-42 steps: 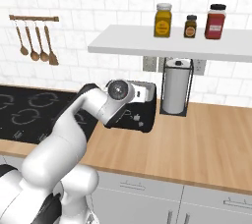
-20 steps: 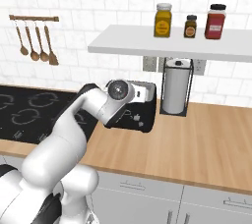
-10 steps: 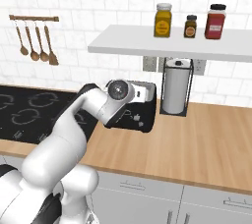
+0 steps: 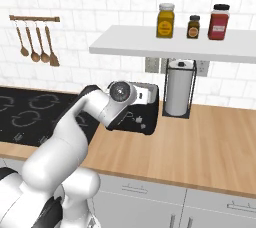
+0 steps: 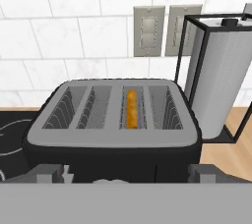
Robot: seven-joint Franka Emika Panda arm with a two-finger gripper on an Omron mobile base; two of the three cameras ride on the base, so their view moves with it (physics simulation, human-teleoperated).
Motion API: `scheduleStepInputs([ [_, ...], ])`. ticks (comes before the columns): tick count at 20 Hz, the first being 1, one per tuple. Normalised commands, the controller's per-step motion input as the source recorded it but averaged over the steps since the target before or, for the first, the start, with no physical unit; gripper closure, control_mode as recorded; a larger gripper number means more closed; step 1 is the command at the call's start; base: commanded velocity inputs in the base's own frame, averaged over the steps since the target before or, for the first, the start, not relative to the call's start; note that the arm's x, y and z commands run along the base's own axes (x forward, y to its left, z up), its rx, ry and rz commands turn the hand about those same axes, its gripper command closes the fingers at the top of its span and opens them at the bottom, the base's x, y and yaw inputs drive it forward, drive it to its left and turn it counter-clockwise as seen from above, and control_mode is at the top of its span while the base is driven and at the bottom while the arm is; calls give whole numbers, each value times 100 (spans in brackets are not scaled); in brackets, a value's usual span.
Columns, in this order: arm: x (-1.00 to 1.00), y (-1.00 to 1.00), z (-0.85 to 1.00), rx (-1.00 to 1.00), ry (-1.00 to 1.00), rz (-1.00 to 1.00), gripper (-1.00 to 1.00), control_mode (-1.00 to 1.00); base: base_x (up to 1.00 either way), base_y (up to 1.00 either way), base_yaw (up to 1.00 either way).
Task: Start the toaster. Once the lever pops up, take the bread to the plate on the dining counter.
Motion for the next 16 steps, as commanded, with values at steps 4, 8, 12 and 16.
scheduleStepInputs([
  [4,0,0,0,0,0,0,-100,-100,0,0,0],
  [8,0,0,0,0,0,0,-100,-100,0,0,0],
  [12,0,0,0,0,0,0,-100,-100,0,0,0],
  [16,0,0,0,0,0,0,-100,-100,0,0,0],
])
